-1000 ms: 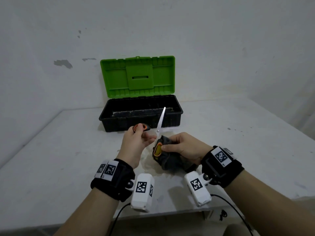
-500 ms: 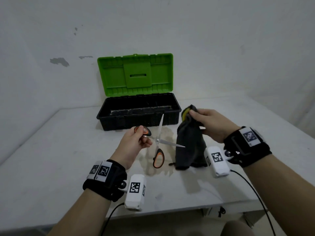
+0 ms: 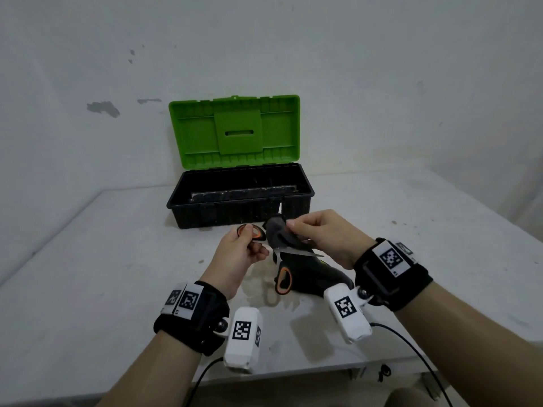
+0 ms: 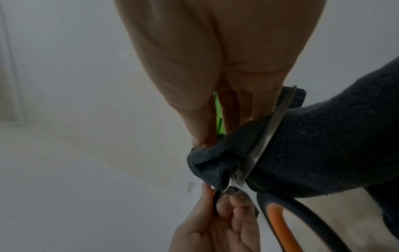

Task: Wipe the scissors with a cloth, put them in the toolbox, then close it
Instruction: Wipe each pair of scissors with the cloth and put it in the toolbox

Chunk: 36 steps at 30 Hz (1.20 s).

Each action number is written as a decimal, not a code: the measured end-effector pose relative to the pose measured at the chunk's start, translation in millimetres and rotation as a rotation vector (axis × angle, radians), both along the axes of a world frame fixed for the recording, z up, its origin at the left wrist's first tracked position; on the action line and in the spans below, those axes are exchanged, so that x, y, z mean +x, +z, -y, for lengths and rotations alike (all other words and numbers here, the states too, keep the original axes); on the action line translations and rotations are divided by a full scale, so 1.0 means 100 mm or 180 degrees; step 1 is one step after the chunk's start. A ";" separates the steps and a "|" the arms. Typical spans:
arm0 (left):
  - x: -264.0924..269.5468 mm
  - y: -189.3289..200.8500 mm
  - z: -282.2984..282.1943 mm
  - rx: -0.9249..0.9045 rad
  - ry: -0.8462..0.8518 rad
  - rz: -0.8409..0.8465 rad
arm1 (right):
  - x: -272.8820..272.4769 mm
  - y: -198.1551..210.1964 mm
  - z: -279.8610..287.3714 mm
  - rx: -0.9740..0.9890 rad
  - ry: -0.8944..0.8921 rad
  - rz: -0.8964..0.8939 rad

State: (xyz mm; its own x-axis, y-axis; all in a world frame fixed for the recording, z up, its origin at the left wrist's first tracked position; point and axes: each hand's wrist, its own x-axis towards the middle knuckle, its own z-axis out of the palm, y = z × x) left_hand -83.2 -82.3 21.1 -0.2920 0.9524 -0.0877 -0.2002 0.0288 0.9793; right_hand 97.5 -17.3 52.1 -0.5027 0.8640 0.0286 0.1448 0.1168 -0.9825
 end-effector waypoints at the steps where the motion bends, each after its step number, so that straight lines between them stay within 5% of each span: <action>1: 0.00 0.00 0.00 0.0010 -0.0021 -0.0050 | 0.00 0.00 0.00 0.0025 0.0011 0.0048; 9: 0.01 0.05 0.02 0.0082 -0.0236 -0.0296 | -0.06 0.00 0.06 -0.0040 0.0194 0.0590; 16: 0.03 0.04 0.04 -0.0036 -0.0552 -0.0516 | -0.09 -0.05 0.05 -0.0334 0.0169 0.0530; 28: 0.03 0.11 0.07 -0.0193 -0.0583 -0.0286 | 0.05 0.08 -0.05 -0.0694 -0.0557 -0.0545; 36: 0.02 0.14 0.04 -0.0161 -0.0506 -0.0254 | 0.10 -0.05 0.02 -0.0881 -0.0043 -0.0378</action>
